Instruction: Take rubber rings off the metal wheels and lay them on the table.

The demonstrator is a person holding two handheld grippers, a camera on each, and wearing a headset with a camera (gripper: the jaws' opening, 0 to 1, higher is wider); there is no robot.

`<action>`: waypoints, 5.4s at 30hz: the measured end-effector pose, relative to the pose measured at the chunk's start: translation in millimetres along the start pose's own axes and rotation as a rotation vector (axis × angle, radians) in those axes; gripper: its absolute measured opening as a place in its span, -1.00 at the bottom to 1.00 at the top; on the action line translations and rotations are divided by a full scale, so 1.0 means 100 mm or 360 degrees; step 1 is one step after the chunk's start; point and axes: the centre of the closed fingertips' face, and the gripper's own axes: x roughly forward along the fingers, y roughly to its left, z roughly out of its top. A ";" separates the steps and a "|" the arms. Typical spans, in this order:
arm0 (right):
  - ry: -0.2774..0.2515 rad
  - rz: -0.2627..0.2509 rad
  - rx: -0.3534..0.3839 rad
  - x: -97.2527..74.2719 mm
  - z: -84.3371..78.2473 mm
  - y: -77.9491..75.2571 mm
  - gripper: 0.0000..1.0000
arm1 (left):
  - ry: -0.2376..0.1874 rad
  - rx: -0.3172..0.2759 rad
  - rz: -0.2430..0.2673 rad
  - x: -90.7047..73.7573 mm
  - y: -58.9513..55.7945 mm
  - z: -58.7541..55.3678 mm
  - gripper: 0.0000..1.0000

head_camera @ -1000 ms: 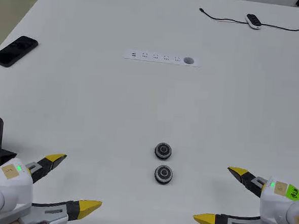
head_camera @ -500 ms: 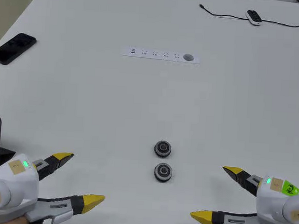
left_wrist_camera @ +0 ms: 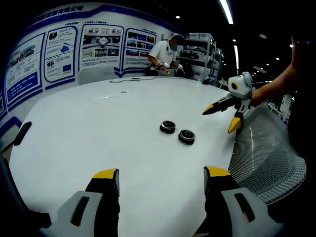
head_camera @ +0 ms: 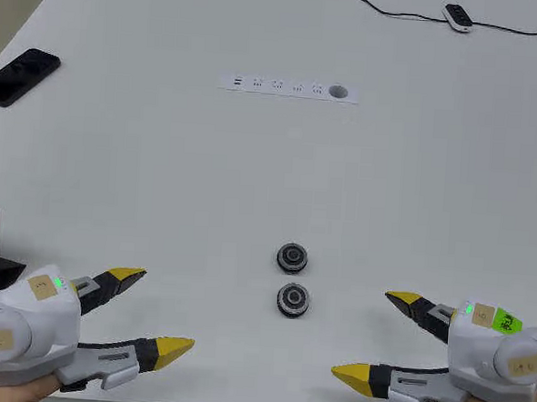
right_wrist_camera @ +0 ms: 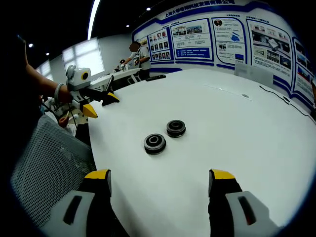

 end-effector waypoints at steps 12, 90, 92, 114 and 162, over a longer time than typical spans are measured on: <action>0.0001 0.0056 0.0024 0.11 0.04 0.08 0.55 | 0.0025 0.0012 -0.0051 0.11 -0.04 -0.02 0.30; -0.0060 0.0266 0.0241 0.55 0.22 0.31 0.27 | 0.0130 0.0260 -0.0367 0.95 -0.53 0.36 -0.50; -0.0069 0.0273 0.0257 0.56 0.22 0.31 0.26 | 0.0134 0.0266 -0.0374 0.97 -0.53 0.36 -0.52; -0.0127 0.0298 0.0354 0.59 0.26 0.28 0.22 | 0.0187 0.0417 -0.0474 1.22 -0.66 0.41 -0.65; -0.0233 0.0309 0.0539 0.59 0.28 0.21 0.17 | 0.0339 0.0676 -0.0613 1.46 -0.77 0.28 -0.71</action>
